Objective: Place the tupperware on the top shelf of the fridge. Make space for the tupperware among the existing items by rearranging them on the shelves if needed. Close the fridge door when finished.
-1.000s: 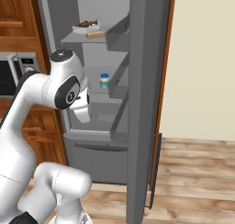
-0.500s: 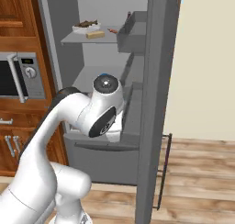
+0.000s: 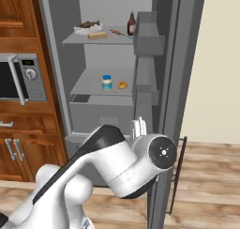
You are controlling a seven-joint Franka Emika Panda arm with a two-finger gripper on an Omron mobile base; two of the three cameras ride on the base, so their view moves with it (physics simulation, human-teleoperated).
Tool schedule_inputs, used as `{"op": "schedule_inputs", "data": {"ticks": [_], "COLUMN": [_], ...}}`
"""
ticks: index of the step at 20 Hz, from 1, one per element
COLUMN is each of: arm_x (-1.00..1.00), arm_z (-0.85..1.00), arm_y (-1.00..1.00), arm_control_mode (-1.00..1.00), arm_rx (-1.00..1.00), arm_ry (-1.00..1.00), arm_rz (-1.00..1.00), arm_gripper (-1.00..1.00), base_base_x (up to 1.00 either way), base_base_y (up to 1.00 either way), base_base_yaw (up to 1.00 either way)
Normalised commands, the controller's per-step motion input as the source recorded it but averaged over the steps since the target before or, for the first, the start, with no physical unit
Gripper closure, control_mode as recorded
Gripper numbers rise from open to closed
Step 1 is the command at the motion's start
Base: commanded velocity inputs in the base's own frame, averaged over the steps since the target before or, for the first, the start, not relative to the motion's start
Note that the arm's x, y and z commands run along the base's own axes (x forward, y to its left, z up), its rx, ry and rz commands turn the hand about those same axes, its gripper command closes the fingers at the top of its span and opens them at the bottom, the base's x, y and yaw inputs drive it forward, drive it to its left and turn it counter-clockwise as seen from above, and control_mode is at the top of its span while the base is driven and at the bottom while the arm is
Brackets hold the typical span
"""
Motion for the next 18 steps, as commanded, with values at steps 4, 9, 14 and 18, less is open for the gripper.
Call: {"op": "schedule_inputs", "data": {"ticks": [4, 9, 14, 18], "arm_x": [-0.97, -0.45, 0.16, 0.91], "arm_z": [0.07, -0.01, -0.26, -0.36], "arm_y": [-0.61, -0.99, -0.99, -0.89], "arm_control_mode": [-1.0, -1.0, -1.0, -1.0], "arm_rx": [0.14, 0.15, 0.1, 0.16], "arm_ry": [-0.11, -0.12, -0.04, 0.0], "arm_rz": [0.07, 0.01, 0.0, 0.0], "arm_gripper": [-1.0, -1.0, -1.0, -1.0], "base_base_x": [0.0, 0.0, 0.0, 0.0], "base_base_y": [0.0, 0.0, 0.0, 0.0], "base_base_yaw": [0.0, 0.0, 0.0, 0.0]}}
